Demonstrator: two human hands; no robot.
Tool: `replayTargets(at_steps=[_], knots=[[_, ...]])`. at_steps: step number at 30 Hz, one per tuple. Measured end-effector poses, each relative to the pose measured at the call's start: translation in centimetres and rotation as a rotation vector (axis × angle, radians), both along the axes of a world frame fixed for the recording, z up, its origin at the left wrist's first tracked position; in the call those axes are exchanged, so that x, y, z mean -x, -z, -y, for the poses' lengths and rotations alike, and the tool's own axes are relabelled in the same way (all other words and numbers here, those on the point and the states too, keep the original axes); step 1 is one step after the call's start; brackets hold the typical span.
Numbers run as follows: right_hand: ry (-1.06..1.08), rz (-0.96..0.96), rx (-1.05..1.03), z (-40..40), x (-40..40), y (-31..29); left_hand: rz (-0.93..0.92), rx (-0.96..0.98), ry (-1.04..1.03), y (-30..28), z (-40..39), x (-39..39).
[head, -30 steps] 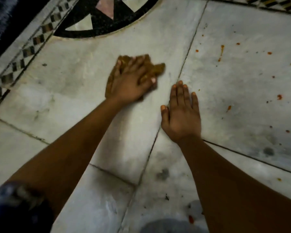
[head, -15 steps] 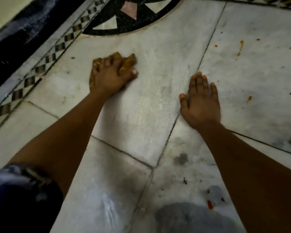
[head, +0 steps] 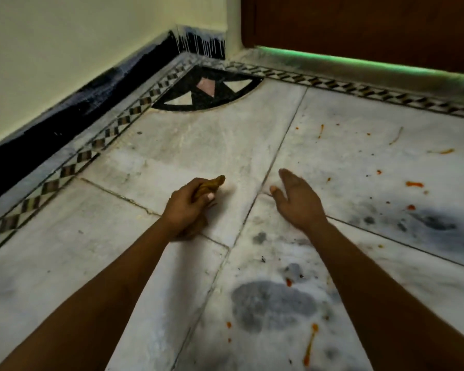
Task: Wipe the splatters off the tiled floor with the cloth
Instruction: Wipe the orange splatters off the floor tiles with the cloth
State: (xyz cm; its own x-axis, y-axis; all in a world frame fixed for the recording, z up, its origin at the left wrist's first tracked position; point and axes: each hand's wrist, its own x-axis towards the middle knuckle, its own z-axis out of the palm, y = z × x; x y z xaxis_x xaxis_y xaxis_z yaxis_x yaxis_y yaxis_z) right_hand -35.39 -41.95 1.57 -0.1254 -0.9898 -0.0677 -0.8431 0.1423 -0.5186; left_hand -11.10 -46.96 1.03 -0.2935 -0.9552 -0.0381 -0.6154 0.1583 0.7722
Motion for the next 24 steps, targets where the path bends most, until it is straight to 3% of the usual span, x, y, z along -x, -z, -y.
replayTargets(at_steps=[4, 9, 14, 19, 22, 24], knots=[[-0.001, 0.144, 0.080, -6.3, -0.8, -2.0, -0.498, -0.233, -0.152, -4.6, -5.7, 2.0], [0.093, 0.463, -0.141, -11.6, -1.5, -6.2, -0.995, -0.529, -0.242, -11.0, -11.2, 5.4], [0.347, 0.814, 0.057, -14.9, -2.6, -12.9, -0.975, -0.566, -0.203, -17.5, -15.3, 9.0], [0.484, 1.287, -0.119, -17.6, -3.9, -17.4, -0.937, -0.530, -0.139, -21.0, -19.1, 12.3], [0.481, 1.424, -0.049, -18.4, -3.9, -16.6, -0.935, -0.582, -0.146, -21.1, -20.9, 13.4], [0.503, 1.406, -0.021, -19.4, -3.4, -15.5, -0.897, -0.642, -0.133, -20.5, -22.0, 13.8]])
